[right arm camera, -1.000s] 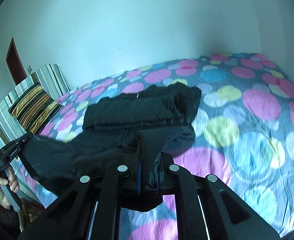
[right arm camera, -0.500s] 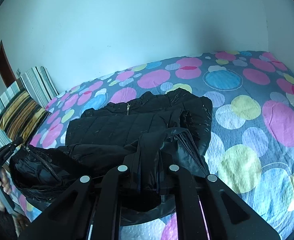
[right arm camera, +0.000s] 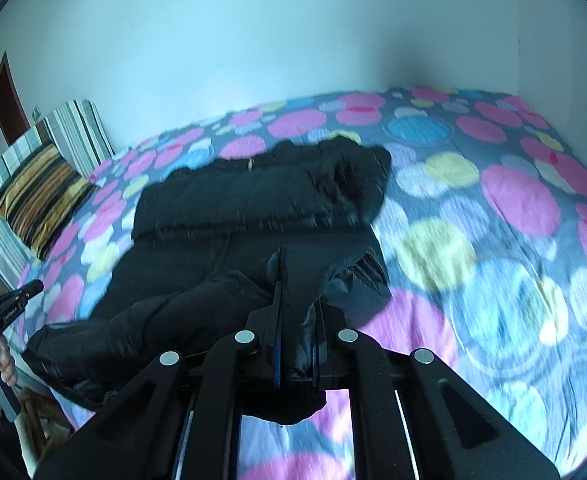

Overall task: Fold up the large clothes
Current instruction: 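Open both tools to release the folded jacket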

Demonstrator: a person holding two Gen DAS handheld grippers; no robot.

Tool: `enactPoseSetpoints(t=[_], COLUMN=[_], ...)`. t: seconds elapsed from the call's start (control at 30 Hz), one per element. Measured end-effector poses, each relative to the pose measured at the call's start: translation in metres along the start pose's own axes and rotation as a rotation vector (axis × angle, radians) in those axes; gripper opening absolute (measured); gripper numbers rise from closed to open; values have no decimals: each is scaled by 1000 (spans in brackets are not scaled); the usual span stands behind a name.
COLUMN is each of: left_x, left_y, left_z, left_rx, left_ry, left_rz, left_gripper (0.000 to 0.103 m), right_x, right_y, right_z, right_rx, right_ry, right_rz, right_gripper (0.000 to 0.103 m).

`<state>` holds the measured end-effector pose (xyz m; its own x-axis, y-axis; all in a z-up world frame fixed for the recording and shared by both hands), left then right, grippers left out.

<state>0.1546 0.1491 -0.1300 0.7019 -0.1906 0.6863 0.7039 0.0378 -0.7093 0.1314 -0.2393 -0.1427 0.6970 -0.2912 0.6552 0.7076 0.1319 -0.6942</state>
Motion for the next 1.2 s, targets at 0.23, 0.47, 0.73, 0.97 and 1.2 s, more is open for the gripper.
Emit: enactPoseSetpoints(t=[0.23, 0.47, 0.73, 0.97, 1.2], left_x=[-51, -83, -104, -114, -124], left_y=[-1, -5, -1, 8, 8], left_z=[-22, -42, -60, -74, -67], left_rx=[-86, -179, -297, -333, -364], left_ry=[1, -20, -54, -47, -114], left_rz=[88, 146, 202, 237, 267], left_gripper=[22, 33, 45, 53, 57], right_x=[-68, -91, -99, -103, -114], right_y=[-2, 2, -2, -7, 4], right_z=[-30, -42, -52, -63, -55], right_rx=[-46, -52, -50, -20, 9], right_ry=[42, 54, 85, 152, 133], right_rz=[123, 152, 163, 159, 209], right_gripper=[10, 14, 26, 54, 57])
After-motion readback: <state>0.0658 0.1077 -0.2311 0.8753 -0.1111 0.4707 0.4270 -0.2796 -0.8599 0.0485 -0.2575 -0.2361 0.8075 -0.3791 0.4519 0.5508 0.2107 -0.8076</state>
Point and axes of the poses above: each gripper's, at about its wrist camera, not at the fingertips, and y roughly the way its jaws point, z to its left, x to its top, the point moved 7 cm from there along y, roughly the way its jaws point, and after that the axes turned 7 degrees about y, right-handed, at the moved point
